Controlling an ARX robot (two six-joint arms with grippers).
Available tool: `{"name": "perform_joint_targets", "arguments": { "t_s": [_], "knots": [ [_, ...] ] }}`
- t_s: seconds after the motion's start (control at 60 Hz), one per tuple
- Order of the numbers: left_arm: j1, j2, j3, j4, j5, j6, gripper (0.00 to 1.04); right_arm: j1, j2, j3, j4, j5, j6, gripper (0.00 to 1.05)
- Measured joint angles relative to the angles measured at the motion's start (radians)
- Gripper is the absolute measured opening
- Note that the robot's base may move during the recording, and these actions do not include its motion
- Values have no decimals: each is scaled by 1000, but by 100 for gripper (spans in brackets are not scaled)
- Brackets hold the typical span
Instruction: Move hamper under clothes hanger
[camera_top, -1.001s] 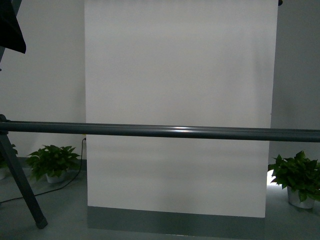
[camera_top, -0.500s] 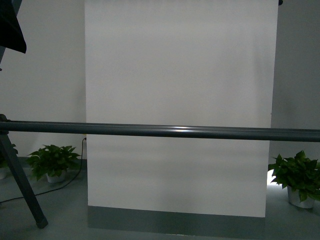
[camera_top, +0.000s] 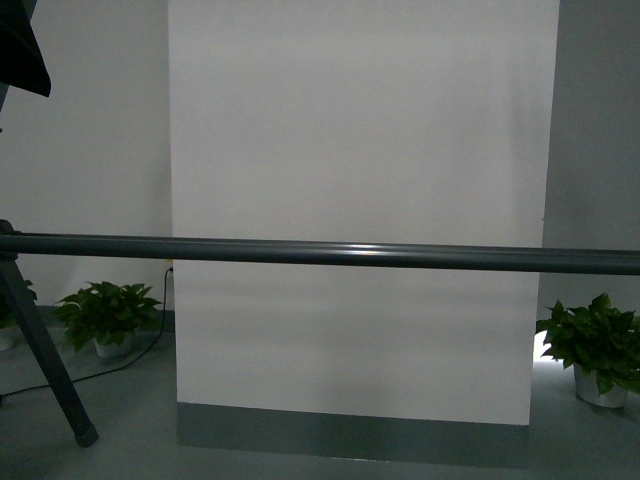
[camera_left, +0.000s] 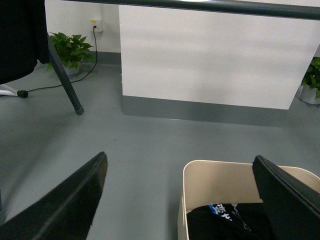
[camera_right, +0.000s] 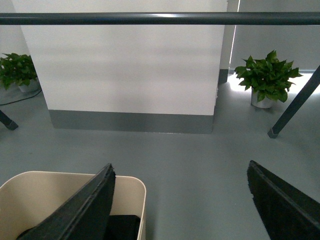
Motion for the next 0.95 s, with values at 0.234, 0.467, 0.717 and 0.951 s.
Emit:
{"name": "perform_joint_targets", "arguments": {
  "t_s": [0.234, 0.467, 0.717, 0.951],
  "knots": [
    [0, 0, 0, 0, 0, 1, 98, 0, 0, 0, 0, 0, 0, 97],
    [0, 0, 0, 0, 0, 1, 98, 0, 0, 0, 0, 0, 0, 97],
    [0, 0, 0, 0, 0, 1, 98, 0, 0, 0, 0, 0, 0, 97],
    [0, 0, 0, 0, 0, 1, 98, 0, 0, 0, 0, 0, 0, 97]
  ]
}}
